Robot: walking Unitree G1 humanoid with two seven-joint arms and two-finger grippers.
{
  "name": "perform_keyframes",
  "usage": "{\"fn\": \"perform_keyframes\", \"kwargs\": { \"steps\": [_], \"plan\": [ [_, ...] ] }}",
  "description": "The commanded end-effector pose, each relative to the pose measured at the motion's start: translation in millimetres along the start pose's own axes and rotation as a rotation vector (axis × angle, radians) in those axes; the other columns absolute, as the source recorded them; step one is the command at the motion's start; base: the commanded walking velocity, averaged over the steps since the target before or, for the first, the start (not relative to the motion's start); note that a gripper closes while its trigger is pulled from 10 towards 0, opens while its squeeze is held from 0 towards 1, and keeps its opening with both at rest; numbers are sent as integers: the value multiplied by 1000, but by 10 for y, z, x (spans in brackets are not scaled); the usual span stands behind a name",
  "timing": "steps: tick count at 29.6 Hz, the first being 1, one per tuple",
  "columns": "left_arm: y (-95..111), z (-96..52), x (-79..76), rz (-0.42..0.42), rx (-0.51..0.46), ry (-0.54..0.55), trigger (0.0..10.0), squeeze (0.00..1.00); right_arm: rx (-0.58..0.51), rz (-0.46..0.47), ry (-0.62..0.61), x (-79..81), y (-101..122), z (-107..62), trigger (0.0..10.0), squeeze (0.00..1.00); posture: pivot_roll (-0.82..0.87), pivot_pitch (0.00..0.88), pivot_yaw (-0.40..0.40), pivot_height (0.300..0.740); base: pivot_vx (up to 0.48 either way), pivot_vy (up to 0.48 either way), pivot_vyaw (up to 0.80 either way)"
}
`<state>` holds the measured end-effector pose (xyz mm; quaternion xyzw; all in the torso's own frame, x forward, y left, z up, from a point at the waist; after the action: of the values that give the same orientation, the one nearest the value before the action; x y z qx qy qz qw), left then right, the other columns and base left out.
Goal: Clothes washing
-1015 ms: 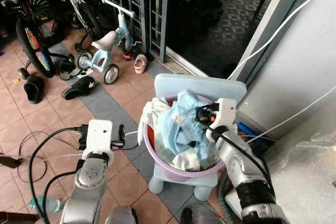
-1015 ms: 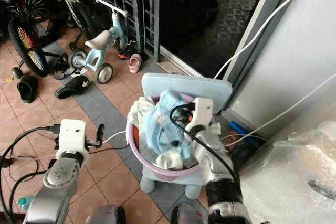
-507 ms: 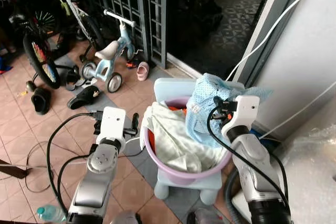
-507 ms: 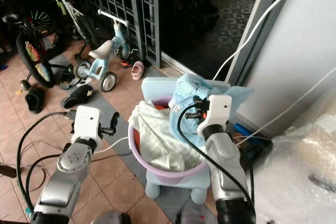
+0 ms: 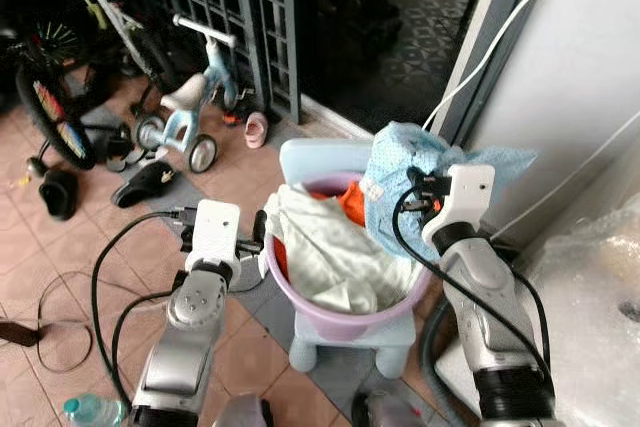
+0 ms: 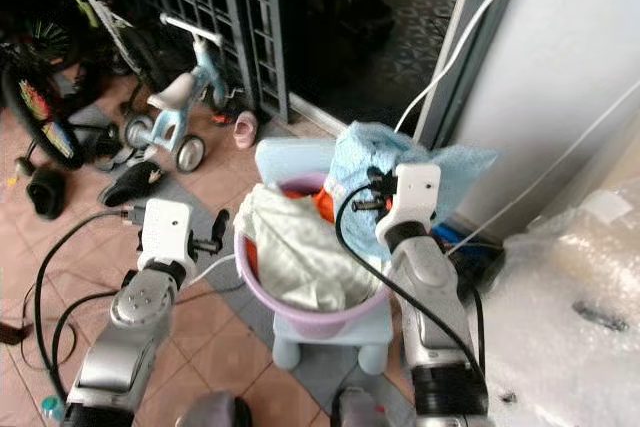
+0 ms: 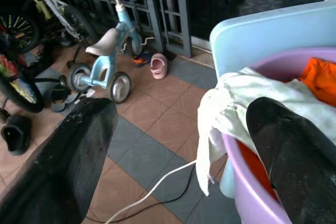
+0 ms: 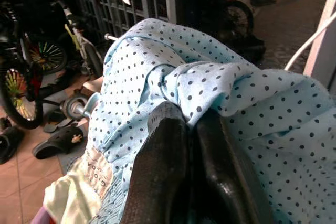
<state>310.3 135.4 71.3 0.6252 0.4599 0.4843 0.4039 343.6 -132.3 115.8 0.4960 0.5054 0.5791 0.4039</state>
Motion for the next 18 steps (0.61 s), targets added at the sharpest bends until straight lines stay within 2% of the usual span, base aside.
{"fn": "perform_keyframes", "kwargs": {
  "steps": [1,9,11,18],
  "plan": [
    [-39,-9,11,9,9,-7,10000,0,-26,-15,-4,0,81,-3,10000,0,-37,0,38,740,-292,0,0],
    [-42,-9,10,14,10,-10,10000,0,-20,-17,-11,-6,68,-6,10000,0,-34,0,37,740,-287,0,0],
    [-43,-10,7,15,9,-10,10000,0,-14,-23,-14,-7,62,2,10000,0,-34,0,36,740,0,0,0],
    [-46,-16,8,16,9,-11,10000,0,-23,-42,-17,-22,102,17,10000,0,-43,0,38,740,0,0,-779]
  ]
}}
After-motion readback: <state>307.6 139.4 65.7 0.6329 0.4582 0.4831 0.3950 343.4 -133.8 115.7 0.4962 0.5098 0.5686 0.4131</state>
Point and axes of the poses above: a point about 5 cm out from each wrist's last joint towards the gripper, its own z axis pointing out of the wrist towards the gripper, its own y axis along the axis of the wrist's last joint, x = y × z, the point moved 5 cm from there along z, pointing out of the wrist towards the gripper, and after that the axes turned 5 degrees about z, right-handed, at the moved point
